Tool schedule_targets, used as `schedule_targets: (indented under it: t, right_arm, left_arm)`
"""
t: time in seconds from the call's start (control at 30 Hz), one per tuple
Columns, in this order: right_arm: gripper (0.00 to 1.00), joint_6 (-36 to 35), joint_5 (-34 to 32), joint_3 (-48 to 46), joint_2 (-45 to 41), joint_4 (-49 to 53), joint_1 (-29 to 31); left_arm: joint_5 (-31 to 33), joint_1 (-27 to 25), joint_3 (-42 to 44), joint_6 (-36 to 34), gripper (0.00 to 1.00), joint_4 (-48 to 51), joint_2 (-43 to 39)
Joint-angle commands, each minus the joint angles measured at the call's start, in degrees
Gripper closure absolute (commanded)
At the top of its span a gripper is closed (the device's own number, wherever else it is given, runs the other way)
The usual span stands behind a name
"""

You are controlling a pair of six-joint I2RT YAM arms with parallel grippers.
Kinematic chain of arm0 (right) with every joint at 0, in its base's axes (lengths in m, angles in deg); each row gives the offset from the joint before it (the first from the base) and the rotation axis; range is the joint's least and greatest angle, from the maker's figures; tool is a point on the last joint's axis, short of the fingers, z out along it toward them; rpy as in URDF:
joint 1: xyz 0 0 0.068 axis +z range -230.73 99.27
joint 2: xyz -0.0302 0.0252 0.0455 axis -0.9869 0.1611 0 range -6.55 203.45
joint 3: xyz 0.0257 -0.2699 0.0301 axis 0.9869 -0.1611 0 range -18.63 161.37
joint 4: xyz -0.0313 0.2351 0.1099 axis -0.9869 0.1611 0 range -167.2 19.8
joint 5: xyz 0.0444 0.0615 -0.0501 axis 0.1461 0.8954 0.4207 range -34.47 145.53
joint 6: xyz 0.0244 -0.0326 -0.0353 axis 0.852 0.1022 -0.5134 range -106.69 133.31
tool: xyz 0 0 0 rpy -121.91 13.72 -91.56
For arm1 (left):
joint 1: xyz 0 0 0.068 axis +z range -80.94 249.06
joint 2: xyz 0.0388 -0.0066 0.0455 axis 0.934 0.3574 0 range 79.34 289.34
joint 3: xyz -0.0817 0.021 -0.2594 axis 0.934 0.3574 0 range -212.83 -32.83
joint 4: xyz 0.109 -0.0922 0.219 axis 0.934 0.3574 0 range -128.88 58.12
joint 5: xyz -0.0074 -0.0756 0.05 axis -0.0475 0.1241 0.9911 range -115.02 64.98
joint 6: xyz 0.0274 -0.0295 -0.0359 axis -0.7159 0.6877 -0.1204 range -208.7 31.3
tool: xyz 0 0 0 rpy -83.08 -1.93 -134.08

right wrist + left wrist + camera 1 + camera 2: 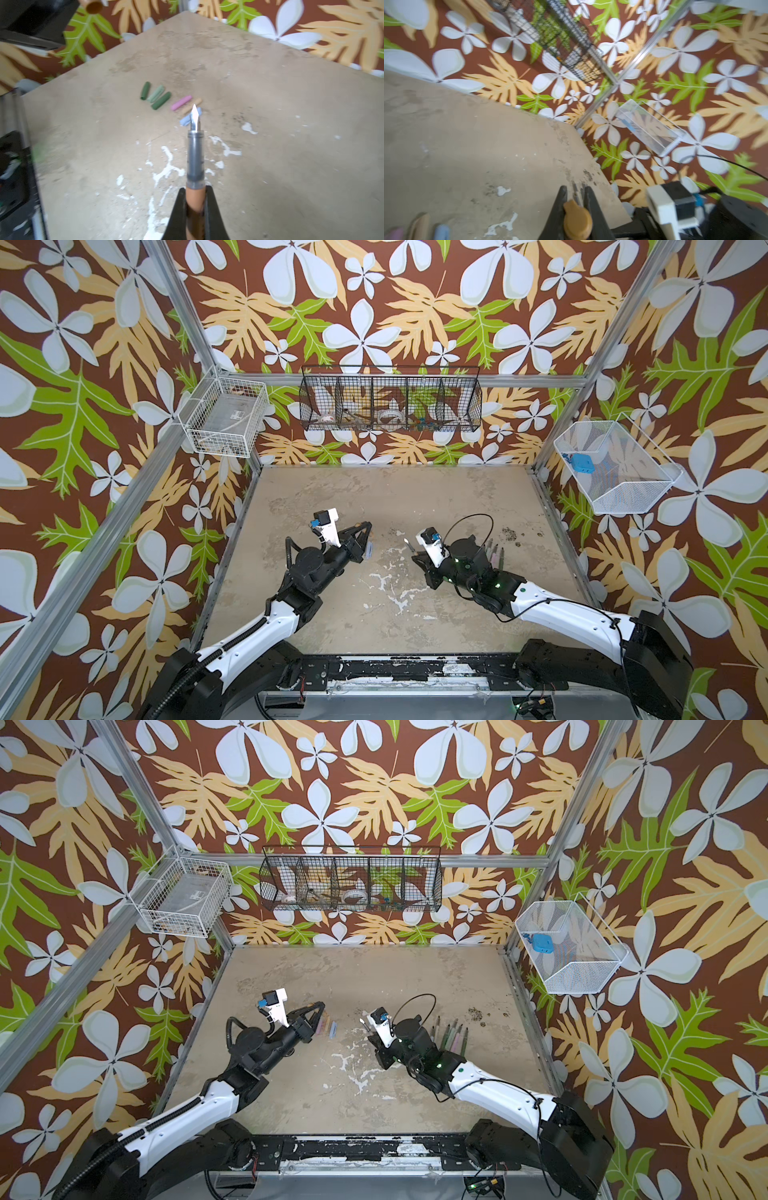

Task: Open the pen caps
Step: 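Lower the tan cap and uncapped pen and open both grippers onto the table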

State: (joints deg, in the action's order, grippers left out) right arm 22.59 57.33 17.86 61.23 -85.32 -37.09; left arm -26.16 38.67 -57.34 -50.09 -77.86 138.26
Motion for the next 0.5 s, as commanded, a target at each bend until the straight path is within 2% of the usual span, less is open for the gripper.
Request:
schedule_targets:
  t: [0.0, 0.07, 0.13, 0.3, 0.47]
  right_arm:
    - [1.00, 7.19, -13.75, 0.27, 0.83, 3.42, -3.81]
    - [1.00, 10.60, -16.89, 0.78, 2.59, 6.42, -6.94]
    - [1.00, 13.54, -17.15, 1.03, 4.45, 8.32, -10.50]
    - [1.00, 17.86, -8.76, -0.32, 9.27, 7.44, -19.11]
    - [1.00, 18.40, -8.29, 0.83, 14.81, 7.57, -19.78]
  left_arm:
    - [13.04, 0.16, -3.79, -1.43, 1.00, 15.95, 4.84]
    - [14.34, 0.16, -5.66, -1.50, 1.00, 18.25, 8.50]
    - [15.07, 0.16, -7.41, -1.90, 1.00, 20.24, 11.62]
    - [18.00, 0.31, -11.49, -2.65, 1.00, 25.93, 18.25]
    - [16.91, 1.27, -14.67, -2.81, 1.00, 29.32, 24.01]
